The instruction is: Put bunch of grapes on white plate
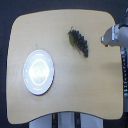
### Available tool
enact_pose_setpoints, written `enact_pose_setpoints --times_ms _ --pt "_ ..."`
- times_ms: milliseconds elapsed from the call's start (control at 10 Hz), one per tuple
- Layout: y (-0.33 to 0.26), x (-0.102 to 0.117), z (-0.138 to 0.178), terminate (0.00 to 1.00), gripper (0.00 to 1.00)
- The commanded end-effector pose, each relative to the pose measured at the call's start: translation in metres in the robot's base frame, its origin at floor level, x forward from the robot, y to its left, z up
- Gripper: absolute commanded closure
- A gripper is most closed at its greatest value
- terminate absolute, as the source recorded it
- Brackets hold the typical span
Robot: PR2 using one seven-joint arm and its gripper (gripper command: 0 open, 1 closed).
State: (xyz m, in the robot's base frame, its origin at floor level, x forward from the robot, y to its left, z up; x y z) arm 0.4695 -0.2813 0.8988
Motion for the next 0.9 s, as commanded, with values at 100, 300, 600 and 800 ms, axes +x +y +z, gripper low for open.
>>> enact_pose_setpoints --times_ms 100,300,600,800 --pt "0.007 0.000 -0.007 0.00 0.00" --pt "0.026 0.012 -0.010 0.00 0.00" --pt "0.054 0.039 -0.012 0.00 0.00" --pt "0.083 0.060 -0.015 0.00 0.00"
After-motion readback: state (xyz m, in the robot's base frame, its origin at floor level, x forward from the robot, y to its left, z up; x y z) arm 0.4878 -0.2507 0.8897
